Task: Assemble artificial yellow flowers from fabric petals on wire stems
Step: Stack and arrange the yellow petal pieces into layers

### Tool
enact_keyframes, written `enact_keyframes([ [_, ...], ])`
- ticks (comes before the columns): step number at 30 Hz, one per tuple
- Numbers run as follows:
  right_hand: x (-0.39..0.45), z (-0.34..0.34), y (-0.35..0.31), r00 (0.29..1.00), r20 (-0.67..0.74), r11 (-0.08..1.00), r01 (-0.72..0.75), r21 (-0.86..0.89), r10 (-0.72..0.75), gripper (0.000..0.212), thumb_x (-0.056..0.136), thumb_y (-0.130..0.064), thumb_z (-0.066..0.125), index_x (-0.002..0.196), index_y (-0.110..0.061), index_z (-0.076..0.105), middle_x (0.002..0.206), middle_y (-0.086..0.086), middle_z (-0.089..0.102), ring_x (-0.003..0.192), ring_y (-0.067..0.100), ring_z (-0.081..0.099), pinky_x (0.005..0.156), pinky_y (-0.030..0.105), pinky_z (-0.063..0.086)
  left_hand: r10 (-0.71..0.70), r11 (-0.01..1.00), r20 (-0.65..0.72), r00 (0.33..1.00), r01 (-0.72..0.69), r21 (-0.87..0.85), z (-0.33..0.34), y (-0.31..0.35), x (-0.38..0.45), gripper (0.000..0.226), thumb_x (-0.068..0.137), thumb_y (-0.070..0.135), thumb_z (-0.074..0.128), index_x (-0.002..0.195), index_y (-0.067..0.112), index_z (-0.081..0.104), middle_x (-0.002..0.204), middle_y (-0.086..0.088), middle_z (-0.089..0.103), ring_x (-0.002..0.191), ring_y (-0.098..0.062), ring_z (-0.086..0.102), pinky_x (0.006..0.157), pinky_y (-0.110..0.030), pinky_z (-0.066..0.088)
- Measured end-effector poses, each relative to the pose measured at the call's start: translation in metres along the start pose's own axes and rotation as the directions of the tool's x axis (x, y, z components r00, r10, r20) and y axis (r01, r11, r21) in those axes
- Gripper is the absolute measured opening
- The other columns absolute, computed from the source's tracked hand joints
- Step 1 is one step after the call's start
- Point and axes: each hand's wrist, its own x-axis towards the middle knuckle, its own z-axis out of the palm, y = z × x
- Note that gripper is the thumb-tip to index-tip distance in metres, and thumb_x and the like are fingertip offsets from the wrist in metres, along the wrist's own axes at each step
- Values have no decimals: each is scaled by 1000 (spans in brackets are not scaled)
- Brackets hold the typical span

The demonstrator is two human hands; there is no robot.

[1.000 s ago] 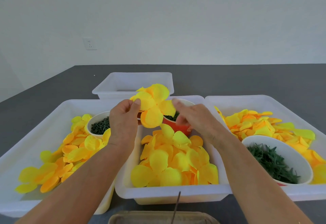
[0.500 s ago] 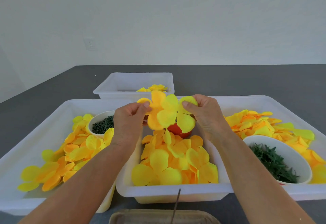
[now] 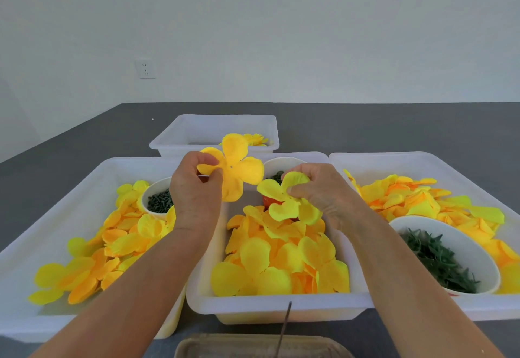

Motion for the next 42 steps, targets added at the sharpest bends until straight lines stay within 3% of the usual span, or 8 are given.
enact_keyframes([
  [10, -3, 3, 4, 961, 276, 974, 71, -215, -9, 24, 77, -17, 73, 100, -23, 70, 98, 6, 71, 95, 23, 65, 89, 42, 53, 31, 998, 121, 992, -24, -62, -1, 2, -1, 38, 79, -1, 66, 108, 19, 53, 58, -5, 50, 51, -11, 43, 55, -26, 39],
  [14, -3, 2, 2, 965, 257, 993, 74, -87, -49, 32, 76, -10, 72, 106, -21, 69, 102, -3, 70, 99, 15, 64, 91, 35, 52, 15, 1000, 158, 987, -12, -18, 2, 0, -2, 28, 79, 2, 69, 102, 14, 59, 54, 1, 47, 47, -6, 42, 52, -24, 36],
  [20, -8, 1, -2, 968, 232, 994, 82, 76, -97, 30, 78, -1, 63, 83, -29, 71, 92, -2, 74, 92, 18, 67, 83, 33, 55, 14, 1000, 200, 980, -18, 20, 4, 0, -4, 26, 78, 2, 69, 94, 19, 58, 55, 2, 48, 50, -9, 44, 51, -21, 36],
  [23, -3, 2, -3, 989, 149, 983, -4, 184, -24, 20, 82, -10, 57, 86, -19, 75, 93, 5, 74, 96, 26, 67, 87, 43, 54, 23, 997, 246, 969, -40, 65, 5, 0, -6, 26, 78, 3, 67, 96, 20, 59, 57, 2, 49, 52, -10, 45, 50, -20, 37],
  [27, -1, 1, 1, 990, 102, 942, 63, 328, -102, 9, 84, -16, 67, 90, -17, 73, 90, 5, 74, 89, 21, 69, 79, 33, 57, 50, 986, 310, 949, -98, 139, 7, 0, -9, 28, 78, 5, 67, 103, 16, 61, 64, -1, 57, 62, -15, 53, 58, -26, 39],
  [32, -2, 6, 8, 990, 22, 982, 133, 134, -137, 18, 79, -10, 72, 85, -27, 71, 91, 0, 73, 90, 16, 68, 86, 34, 55, 53, 959, 331, 942, -140, 245, 7, -2, -9, 40, 77, 7, 69, 115, 15, 56, 68, -1, 59, 69, -19, 55, 66, -27, 41],
  [38, -9, 7, -1, 992, 54, 986, 121, -117, -115, 35, 86, -14, 63, 121, -18, 63, 107, -2, 65, 105, 19, 60, 95, 34, 49, 7, 883, 353, 936, -171, 436, 9, -4, -8, 35, 84, 5, 59, 119, 10, 53, 80, -9, 59, 62, -15, 51, 49, -15, 38],
  [42, -18, 4, -14, 983, 99, 955, 175, -240, -155, 25, 86, -9, 58, 108, -9, 69, 110, 15, 66, 102, 31, 61, 89, 45, 52, -23, 744, 453, 891, -288, 603, 13, -1, -13, 30, 89, 12, 56, 118, 6, 57, 107, -20, 63, 97, -32, 56, 77, -35, 42],
])
